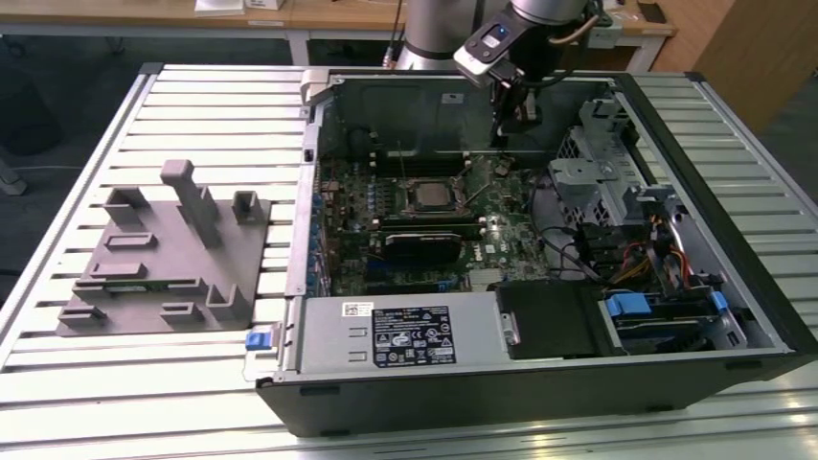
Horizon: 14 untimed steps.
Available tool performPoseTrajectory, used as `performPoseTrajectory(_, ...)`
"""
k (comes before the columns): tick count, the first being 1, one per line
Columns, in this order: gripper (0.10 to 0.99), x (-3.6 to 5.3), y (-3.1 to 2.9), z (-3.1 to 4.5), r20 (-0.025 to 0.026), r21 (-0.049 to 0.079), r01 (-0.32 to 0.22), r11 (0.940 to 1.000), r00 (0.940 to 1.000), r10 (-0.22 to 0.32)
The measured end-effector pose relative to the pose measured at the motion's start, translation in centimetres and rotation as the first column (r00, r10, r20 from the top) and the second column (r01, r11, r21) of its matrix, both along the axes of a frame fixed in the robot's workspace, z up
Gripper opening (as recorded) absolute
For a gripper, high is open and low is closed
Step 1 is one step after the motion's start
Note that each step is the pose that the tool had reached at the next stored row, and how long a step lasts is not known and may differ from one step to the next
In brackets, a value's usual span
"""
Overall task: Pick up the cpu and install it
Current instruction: 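Close the cpu cover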
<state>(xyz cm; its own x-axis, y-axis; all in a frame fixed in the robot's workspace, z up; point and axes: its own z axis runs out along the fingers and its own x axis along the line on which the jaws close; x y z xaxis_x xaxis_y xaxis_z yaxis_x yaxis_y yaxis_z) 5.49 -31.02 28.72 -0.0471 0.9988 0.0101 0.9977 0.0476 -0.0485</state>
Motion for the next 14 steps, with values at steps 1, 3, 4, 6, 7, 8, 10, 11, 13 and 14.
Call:
performPoseTrajectory(1,0.106,0.00,0.00,0.02,-0.0003,0.000,0.000,1.0000,1.0000,0.000)
performPoseTrajectory(3,0.106,0.00,0.00,0.06,-0.0008,0.000,0.000,1.0000,1.0000,0.000)
performPoseTrajectory(4,0.106,0.00,0.00,0.09,-0.0010,0.000,0.000,1.0000,1.0000,0.000)
performPoseTrajectory(6,0.106,0.00,0.00,0.13,-0.0016,0.000,0.000,1.0000,1.0000,0.000)
performPoseTrajectory(7,0.106,0.00,0.00,0.15,-0.0018,0.000,0.000,1.0000,1.0000,0.000)
performPoseTrajectory(8,0.106,0.00,0.00,0.17,-0.0021,0.000,0.000,1.0000,1.0000,0.000)
performPoseTrajectory(10,0.106,0.00,0.00,0.22,-0.0026,0.000,0.000,1.0000,1.0000,0.000)
performPoseTrajectory(11,0.106,0.00,0.00,0.24,-0.0029,0.000,0.000,1.0000,1.0000,0.000)
performPoseTrajectory(13,0.106,0.00,0.00,0.28,-0.0034,0.000,0.000,1.0000,1.0000,0.000)
performPoseTrajectory(14,0.106,0.00,0.00,0.31,-0.0036,0.000,0.000,1.0000,1.0000,0.000)
